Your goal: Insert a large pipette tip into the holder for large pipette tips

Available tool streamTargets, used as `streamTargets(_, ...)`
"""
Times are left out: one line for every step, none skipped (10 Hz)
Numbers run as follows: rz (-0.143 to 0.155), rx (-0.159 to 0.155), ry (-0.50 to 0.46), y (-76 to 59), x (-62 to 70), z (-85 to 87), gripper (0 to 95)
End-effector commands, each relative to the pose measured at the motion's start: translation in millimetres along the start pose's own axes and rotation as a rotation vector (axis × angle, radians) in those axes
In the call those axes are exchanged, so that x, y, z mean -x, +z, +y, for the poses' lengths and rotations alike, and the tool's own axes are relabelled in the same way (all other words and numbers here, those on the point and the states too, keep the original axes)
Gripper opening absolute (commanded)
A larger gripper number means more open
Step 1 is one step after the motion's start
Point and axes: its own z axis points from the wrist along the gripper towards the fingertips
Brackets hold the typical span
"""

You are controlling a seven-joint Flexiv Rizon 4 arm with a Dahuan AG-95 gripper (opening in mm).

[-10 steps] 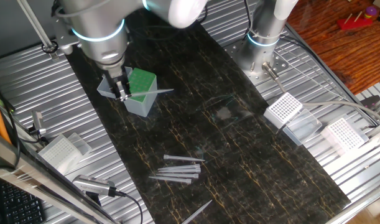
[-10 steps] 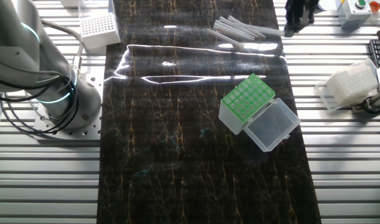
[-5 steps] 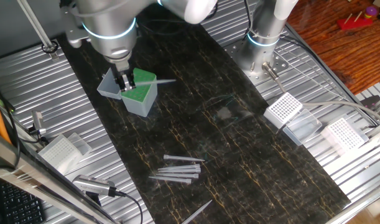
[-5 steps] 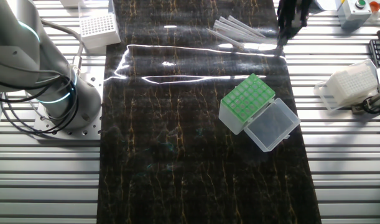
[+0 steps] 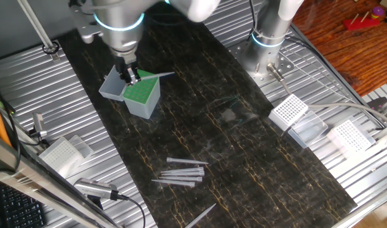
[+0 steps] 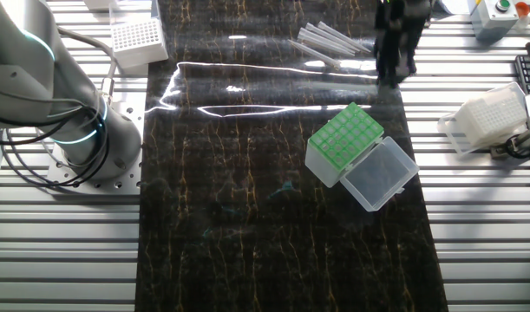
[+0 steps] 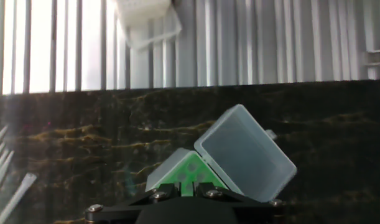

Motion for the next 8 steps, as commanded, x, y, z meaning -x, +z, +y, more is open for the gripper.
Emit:
streamTargets(0.008, 0.016, -0.057, 18.5, 6.3, -4.9, 0.0)
streamTargets(0.009, 0.014, -0.068, 22.6, 7.7, -5.7, 0.0)
streamTargets(0.009, 0.015, -0.094, 26.7, 9.2, -6.4, 0.0)
streamTargets(0.013, 0.018, -0.113, 26.8, 9.5, -6.3, 0.0)
streamTargets(0.016, 0.024, -0.137, 26.7, 9.8, -6.2, 0.0)
streamTargets(0.011, 0.047, -0.170, 26.3, 10.2, -5.9, 0.0)
streamTargets(0.015, 0.050, -0.186, 25.6, 11.8, -5.1, 0.0)
streamTargets(0.017, 0.048, -0.198, 24.8, 12.9, -4.4, 0.0)
